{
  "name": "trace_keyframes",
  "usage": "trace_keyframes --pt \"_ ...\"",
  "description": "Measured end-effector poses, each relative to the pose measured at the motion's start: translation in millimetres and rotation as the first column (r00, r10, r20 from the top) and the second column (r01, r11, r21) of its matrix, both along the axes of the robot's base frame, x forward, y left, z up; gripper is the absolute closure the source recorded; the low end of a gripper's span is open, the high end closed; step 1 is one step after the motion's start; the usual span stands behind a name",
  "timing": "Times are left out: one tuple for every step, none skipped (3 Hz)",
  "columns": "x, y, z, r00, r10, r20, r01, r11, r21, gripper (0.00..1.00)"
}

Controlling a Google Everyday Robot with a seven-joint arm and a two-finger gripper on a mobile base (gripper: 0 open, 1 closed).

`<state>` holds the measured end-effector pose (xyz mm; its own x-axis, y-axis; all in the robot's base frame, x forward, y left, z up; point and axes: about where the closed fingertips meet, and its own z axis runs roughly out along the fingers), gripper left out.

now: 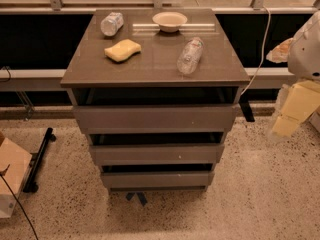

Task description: Open middle drawer

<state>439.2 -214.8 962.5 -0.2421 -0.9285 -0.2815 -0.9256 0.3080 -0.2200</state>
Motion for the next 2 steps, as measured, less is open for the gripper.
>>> trace_keyframes --pt "0.0 1.1 -1.5 1.0 0.002 0.003 -0.002 1.0 -0.001 0.0" --pt "-0.6 12.8 -17.4 0.999 0.025 0.037 -0.024 1.0 -0.012 0.0"
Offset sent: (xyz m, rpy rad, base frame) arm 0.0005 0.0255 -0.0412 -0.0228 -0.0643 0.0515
